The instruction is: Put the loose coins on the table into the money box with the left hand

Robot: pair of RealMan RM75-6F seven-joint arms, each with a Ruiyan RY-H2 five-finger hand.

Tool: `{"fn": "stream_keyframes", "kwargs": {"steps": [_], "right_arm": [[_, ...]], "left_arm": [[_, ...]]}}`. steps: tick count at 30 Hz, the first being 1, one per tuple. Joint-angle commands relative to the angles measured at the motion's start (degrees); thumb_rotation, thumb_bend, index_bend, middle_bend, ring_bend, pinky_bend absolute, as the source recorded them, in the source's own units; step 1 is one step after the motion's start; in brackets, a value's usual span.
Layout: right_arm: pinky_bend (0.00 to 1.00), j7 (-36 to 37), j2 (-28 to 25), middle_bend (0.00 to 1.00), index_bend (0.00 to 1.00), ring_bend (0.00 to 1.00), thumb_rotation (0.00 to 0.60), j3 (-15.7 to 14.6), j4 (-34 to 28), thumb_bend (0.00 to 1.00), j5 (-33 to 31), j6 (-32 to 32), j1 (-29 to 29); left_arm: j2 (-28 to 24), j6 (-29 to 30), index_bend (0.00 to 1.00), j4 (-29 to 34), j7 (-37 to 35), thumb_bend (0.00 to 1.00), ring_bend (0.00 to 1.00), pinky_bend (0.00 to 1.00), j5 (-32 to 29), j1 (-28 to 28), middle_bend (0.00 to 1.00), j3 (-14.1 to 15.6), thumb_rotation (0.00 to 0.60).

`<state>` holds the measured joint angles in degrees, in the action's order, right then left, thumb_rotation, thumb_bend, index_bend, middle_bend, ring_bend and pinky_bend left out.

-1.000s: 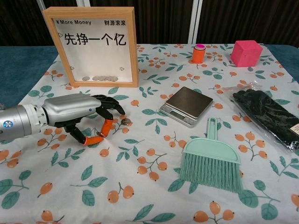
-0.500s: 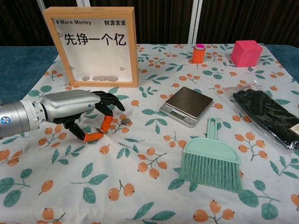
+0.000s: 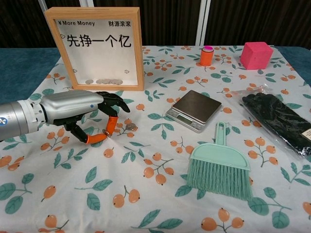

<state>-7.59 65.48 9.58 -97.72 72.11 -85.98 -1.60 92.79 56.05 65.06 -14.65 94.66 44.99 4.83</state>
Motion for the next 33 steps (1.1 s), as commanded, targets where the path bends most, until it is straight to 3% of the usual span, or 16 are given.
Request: {"fn": "stream_keyframes", "kwargs": {"steps": [1, 11, 17, 33], "right_arm": [[0.0, -0.05, -0.01, 0.03, 0.12, 0.05, 0.6, 0.0, -0.05, 0.39, -0.09, 0.04, 0.0], [0.0, -0.28, -0.23, 0.03, 0.12, 0.05, 0.6, -0.01, -0.39, 0.39, -0.51, 0.32, -0.05], [0.0, -0.52, -0.27, 0.03, 0.12, 0.05, 0.6, -0.04, -0.54, 0.39, -0.85, 0.49, -0.05], [0.0, -1.05, -0.48, 0.03, 0.12, 0.05, 0.6, -0.07, -0.93, 0.39, -1.29, 0.63, -0.11]], "left_arm": [[-0.04, -0.17, 0.56, 0.13, 0.15, 0.46, 0.0, 0.0, -0.07, 0.02, 0.15, 0.01, 0.6], [0.33, -0.03, 0.63, -0.18, 0.96, 0.46, 0.0, 0.0, -0.05, -0.02, 0.17, -0.16, 0.6], [0.21, 0.14, 0.56, -0.16, 0.87, 0.43, 0.0, 0.0, -0.04, -0.09, 0.16, -0.18, 0.6], [0.19, -0.46, 0.55, -0.15, 0.89, 0.39, 0.0, 0.0, 0.33, 0.1, 0.16, 0.32, 0.6]]}}
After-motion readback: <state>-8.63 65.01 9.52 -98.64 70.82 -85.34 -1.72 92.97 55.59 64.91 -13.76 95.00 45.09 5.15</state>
